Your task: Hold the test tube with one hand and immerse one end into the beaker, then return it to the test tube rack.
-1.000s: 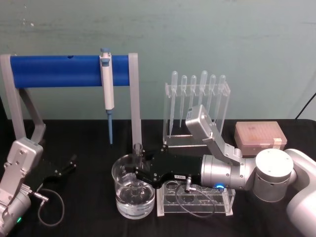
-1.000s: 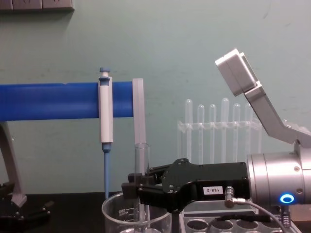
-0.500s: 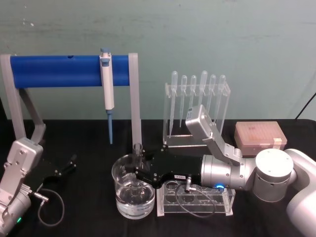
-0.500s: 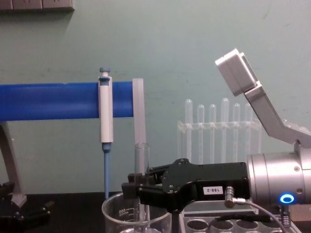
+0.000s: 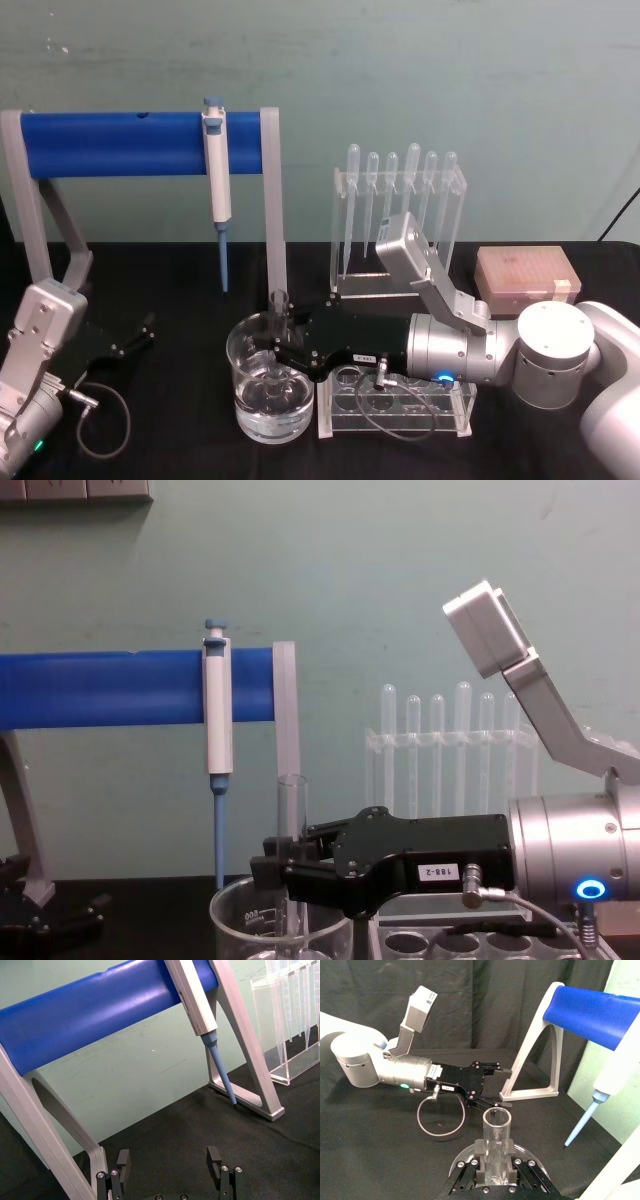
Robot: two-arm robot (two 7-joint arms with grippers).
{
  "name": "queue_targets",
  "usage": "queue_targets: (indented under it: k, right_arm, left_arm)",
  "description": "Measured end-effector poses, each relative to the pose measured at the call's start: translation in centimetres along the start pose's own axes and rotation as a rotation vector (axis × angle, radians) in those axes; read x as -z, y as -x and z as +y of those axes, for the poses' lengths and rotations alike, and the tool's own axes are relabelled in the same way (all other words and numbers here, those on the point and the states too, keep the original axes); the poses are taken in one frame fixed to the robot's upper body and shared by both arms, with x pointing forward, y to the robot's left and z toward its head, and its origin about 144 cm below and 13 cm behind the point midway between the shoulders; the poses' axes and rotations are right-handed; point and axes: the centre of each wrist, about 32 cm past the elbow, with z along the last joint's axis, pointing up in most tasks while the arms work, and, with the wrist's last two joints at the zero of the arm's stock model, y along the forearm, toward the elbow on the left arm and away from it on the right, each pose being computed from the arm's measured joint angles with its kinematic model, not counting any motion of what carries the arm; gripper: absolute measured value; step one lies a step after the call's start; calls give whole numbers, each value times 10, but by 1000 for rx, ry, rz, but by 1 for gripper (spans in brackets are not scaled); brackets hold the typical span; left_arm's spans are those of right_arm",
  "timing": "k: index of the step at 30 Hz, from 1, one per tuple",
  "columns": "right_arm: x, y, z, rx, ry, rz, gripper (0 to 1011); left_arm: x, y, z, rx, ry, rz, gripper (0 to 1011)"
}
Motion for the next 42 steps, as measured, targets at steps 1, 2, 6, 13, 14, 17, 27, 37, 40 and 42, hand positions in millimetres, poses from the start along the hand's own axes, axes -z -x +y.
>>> queue_targets:
  k: [1, 2, 6, 13, 14, 17, 27, 37, 40, 42]
  right_arm:
    - [0, 0, 0, 0, 0, 0, 225]
    - [0, 0, 0, 0, 0, 0, 225]
    - [0, 0, 0, 0, 0, 0, 225]
    - [0, 0, 0, 0, 0, 0, 225]
    - [0, 0, 0, 0, 0, 0, 225]
    - [0, 0, 0, 0, 0, 0, 226]
    - [0, 0, 0, 0, 0, 0, 225]
    - [0, 0, 0, 0, 0, 0, 225]
    - [0, 0, 0, 0, 0, 0, 225]
    - [0, 0, 0, 0, 0, 0, 225]
  left_arm:
    - [0, 0, 0, 0, 0, 0, 1000]
    - [0, 0, 0, 0, 0, 0, 1000]
    - [0, 0, 0, 0, 0, 0, 1000]
    - [0, 0, 0, 0, 0, 0, 1000]
    - [0, 0, 0, 0, 0, 0, 1000]
    - [0, 0, 0, 0, 0, 0, 1000]
    - [0, 0, 0, 0, 0, 0, 1000]
    - [0, 0, 0, 0, 0, 0, 1000]
    - [0, 0, 0, 0, 0, 0, 1000]
    - [0, 0, 0, 0, 0, 0, 1000]
